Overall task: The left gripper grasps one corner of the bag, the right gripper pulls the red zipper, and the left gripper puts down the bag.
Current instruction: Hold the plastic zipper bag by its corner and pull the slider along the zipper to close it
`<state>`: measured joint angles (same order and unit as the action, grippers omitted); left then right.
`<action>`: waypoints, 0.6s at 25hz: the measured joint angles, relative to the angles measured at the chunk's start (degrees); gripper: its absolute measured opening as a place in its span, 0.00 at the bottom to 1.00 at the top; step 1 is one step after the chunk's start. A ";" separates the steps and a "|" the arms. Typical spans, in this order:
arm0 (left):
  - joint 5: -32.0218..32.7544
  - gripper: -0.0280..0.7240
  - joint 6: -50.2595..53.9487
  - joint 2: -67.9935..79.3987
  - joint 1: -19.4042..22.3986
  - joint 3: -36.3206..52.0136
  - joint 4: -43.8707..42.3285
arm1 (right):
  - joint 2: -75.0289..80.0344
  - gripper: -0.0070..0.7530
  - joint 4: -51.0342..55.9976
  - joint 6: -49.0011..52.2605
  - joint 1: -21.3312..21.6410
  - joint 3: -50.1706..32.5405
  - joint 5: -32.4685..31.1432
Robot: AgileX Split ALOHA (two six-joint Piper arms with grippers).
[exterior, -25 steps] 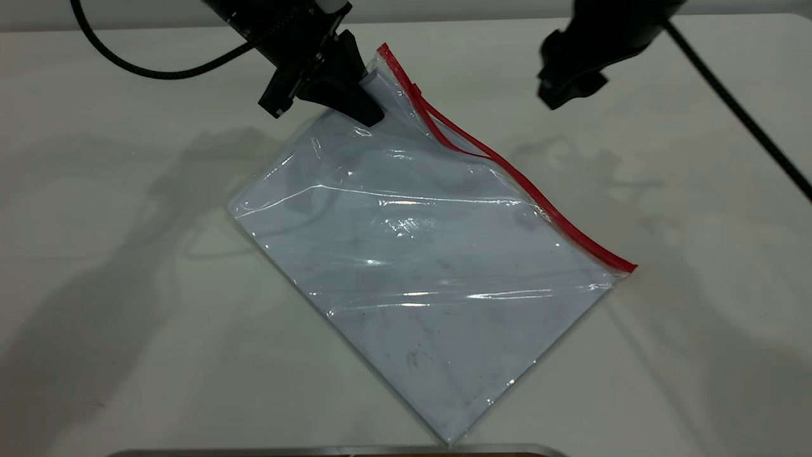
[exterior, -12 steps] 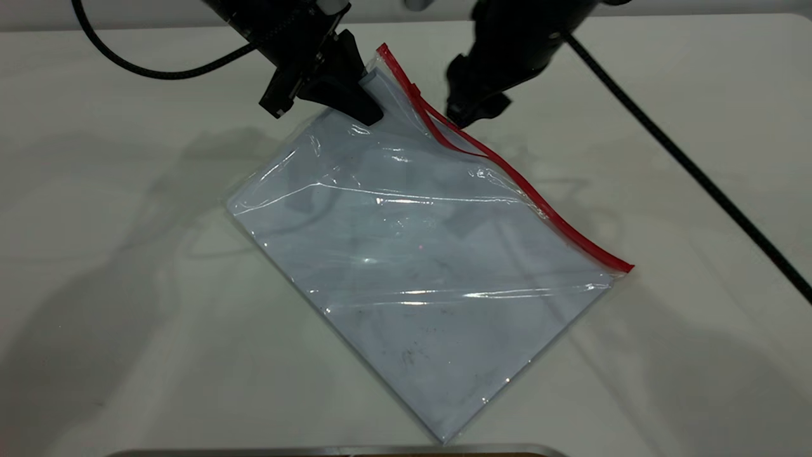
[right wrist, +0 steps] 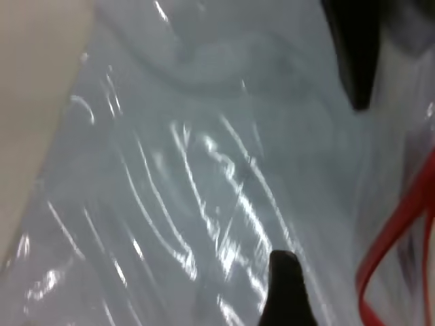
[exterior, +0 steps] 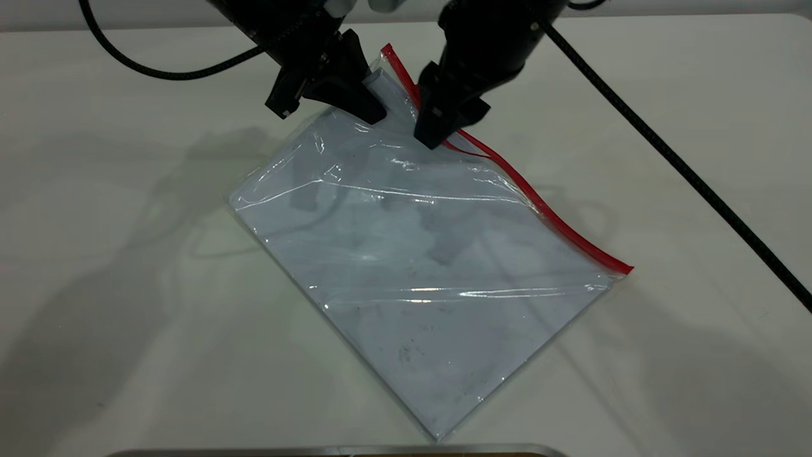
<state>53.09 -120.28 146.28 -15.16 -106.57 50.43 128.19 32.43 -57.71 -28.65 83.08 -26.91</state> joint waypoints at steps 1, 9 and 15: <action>0.00 0.11 0.00 0.00 0.00 0.00 0.00 | 0.00 0.77 0.56 -0.13 0.00 0.41 0.35; 0.00 0.11 0.00 0.00 0.00 0.00 0.00 | 0.00 0.77 6.99 -3.08 0.00 0.63 4.11; 0.00 0.11 0.05 0.00 0.00 0.00 0.00 | 0.00 0.66 17.02 -9.72 0.00 0.63 3.99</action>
<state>53.09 -120.23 146.28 -15.16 -106.57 50.43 128.19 49.45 -67.42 -28.65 83.71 -22.92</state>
